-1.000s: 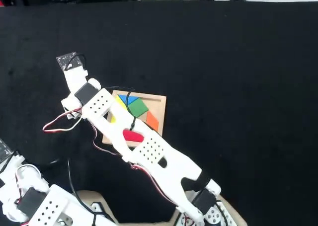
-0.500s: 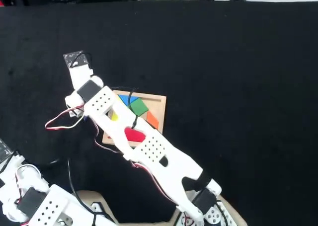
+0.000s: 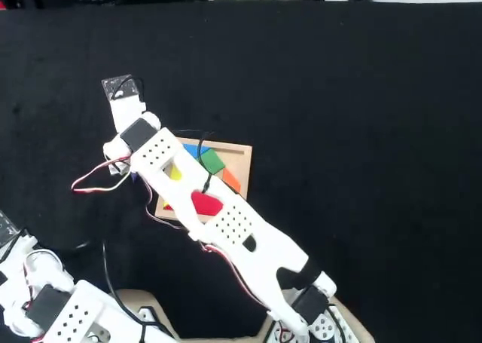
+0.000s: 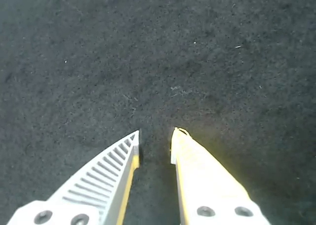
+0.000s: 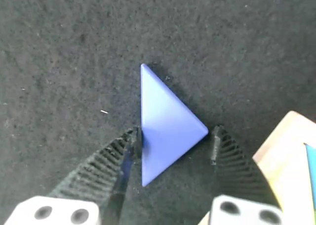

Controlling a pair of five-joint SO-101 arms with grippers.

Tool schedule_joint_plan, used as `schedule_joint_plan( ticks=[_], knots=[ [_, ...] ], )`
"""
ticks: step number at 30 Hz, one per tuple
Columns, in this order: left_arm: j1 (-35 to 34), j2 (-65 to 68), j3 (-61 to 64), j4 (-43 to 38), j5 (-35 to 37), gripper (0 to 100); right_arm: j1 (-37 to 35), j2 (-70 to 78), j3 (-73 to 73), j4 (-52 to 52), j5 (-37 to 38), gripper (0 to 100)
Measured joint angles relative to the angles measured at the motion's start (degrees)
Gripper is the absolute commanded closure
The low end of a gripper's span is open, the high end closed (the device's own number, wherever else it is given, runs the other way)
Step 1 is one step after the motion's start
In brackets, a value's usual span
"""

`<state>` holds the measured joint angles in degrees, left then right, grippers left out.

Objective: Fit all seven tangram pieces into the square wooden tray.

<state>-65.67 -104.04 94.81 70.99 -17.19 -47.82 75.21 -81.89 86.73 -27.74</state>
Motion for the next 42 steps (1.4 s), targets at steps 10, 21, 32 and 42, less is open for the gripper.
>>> schedule_joint_plan(
  ticks=[10,21,32,42],
  knots=[
    [0.00,0.00,0.00,0.00,0.00,88,0.00,0.00,0.00,0.09,0.18,82.0],
    [0.00,0.00,0.00,0.00,0.00,88,0.44,0.00,0.00,-0.09,0.18,73.0],
    [0.00,0.00,0.00,0.00,0.00,88,0.26,0.35,-0.88,-1.85,17.67,67.7],
    [0.00,0.00,0.00,0.00,0.00,88,0.26,0.44,-0.88,-4.13,34.29,71.4]
  ],
)
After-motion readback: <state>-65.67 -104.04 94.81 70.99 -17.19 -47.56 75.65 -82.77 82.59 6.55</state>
